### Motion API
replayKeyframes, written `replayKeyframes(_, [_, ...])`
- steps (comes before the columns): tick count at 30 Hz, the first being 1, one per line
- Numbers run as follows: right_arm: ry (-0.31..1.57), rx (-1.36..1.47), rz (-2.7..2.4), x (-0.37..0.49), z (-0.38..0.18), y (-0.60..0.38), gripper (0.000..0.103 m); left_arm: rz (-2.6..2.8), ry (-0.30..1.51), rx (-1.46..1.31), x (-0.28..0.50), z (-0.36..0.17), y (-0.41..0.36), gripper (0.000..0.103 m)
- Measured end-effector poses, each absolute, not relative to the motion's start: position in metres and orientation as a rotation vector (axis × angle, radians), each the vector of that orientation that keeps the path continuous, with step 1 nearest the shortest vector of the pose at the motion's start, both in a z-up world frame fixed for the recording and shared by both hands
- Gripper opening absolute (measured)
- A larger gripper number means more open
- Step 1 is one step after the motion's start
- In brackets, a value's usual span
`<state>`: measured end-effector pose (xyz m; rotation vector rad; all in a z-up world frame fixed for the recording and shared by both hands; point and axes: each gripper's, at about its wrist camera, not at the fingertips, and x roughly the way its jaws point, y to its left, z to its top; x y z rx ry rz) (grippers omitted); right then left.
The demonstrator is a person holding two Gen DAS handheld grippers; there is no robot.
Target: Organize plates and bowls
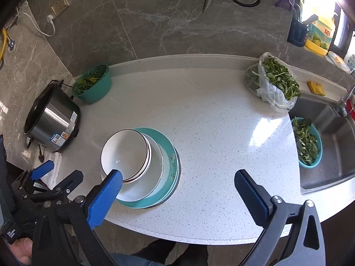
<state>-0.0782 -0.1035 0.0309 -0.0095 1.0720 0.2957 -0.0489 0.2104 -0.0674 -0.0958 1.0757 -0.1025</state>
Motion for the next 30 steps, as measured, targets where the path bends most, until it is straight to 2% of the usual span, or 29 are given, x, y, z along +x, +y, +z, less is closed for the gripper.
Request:
replayKeyframes(14, [1.103,-0.066,0.248,-0.055,0.043,-0.101,0.103,-0.130,1.055,-0.068,-0.027,-0.038,0.192,0.103])
replayKeyframes(30, [1.155,-0.058,0.236,-0.035,0.015,-0.091,0.103,-0.055,1.129,-0.115,-0.007,-0.058,0.214,0.103])
